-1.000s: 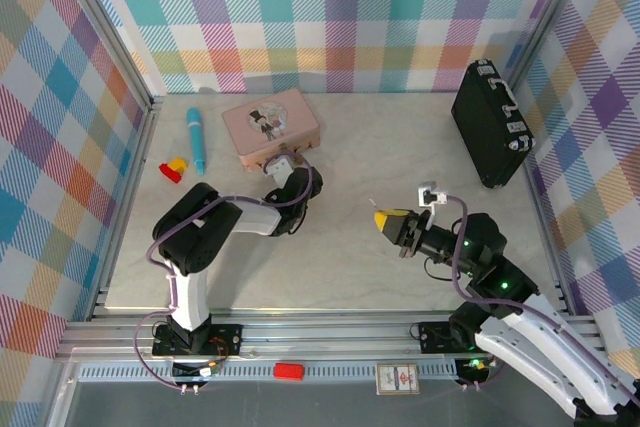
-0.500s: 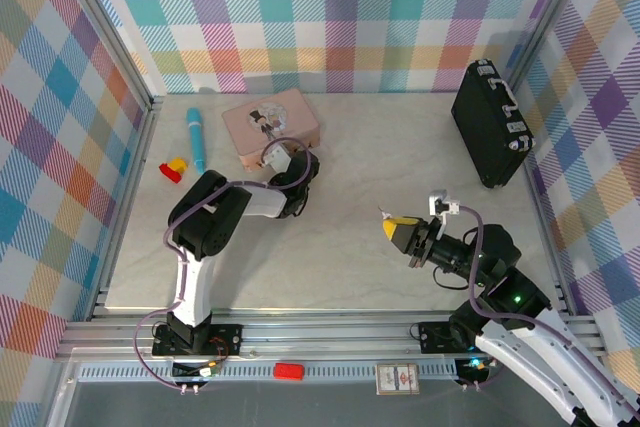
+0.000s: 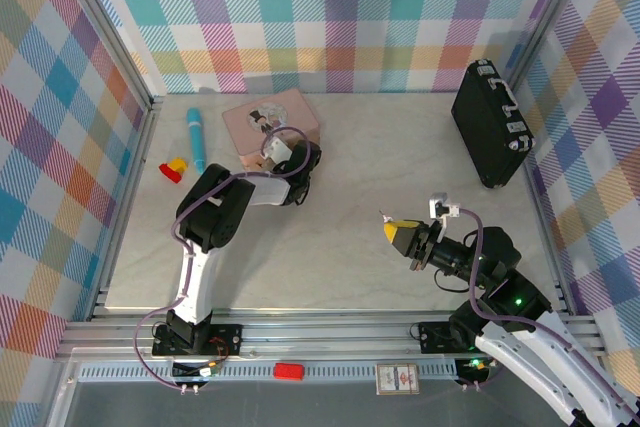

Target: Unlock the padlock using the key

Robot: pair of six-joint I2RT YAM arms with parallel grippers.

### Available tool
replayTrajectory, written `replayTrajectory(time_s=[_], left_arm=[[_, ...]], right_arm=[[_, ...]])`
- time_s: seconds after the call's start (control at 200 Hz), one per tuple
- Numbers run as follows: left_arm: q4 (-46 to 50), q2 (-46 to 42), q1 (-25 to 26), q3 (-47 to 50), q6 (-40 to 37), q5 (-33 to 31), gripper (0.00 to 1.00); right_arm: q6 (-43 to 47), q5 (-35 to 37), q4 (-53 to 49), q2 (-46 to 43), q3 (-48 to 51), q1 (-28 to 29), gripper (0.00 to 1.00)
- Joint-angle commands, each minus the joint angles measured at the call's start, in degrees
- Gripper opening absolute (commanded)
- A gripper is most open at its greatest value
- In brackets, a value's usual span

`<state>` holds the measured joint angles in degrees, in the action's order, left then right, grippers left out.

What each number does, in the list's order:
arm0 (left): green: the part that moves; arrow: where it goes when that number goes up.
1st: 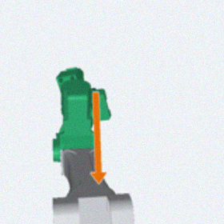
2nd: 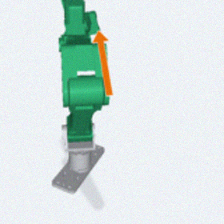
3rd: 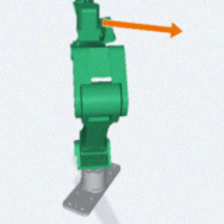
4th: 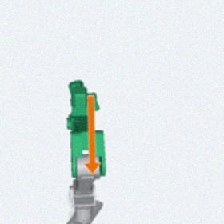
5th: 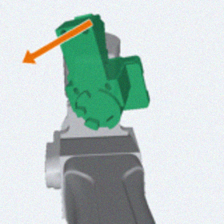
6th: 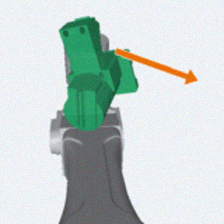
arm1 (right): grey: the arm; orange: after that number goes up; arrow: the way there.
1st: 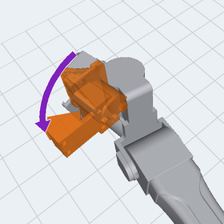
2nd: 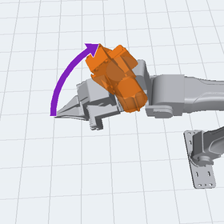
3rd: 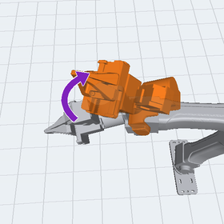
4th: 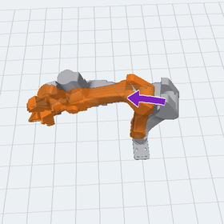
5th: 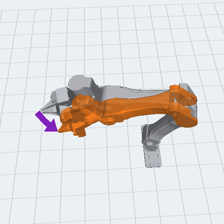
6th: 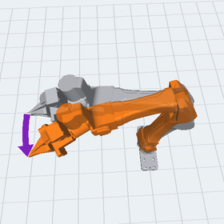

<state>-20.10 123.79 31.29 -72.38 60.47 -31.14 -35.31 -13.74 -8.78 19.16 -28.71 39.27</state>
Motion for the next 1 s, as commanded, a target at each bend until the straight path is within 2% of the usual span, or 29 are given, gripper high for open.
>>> replayTrajectory(time_s=[0.0,0.165,0.41,0.665,0.995], left_arm=[[2.99,3.44,-2.89,-0.99,1.16,2.12,0.48],[3.05,2.84,-3.70,-0.36,-0.37,3.32,0.33],[4.36,-1.05,-3.69,1.27,-8.59,5.11,0.14],[7.21,-6.90,-3.69,4.67,-16.87,7.75,0.05],[16.51,-14.19,-3.56,7.57,-23.31,19.36,0.00]], right_arm=[[-0.01,-0.32,-0.45,-0.67,0.05,-0.33,0.00],[-0.30,-0.15,-0.80,-0.60,0.23,-0.39,0.00],[-0.81,0.22,-0.85,0.35,0.41,-0.34,0.00],[-1.64,0.62,-0.12,3.17,0.24,-0.40,0.00],[-4.40,2.66,-0.65,11.43,0.05,-0.33,0.00]])
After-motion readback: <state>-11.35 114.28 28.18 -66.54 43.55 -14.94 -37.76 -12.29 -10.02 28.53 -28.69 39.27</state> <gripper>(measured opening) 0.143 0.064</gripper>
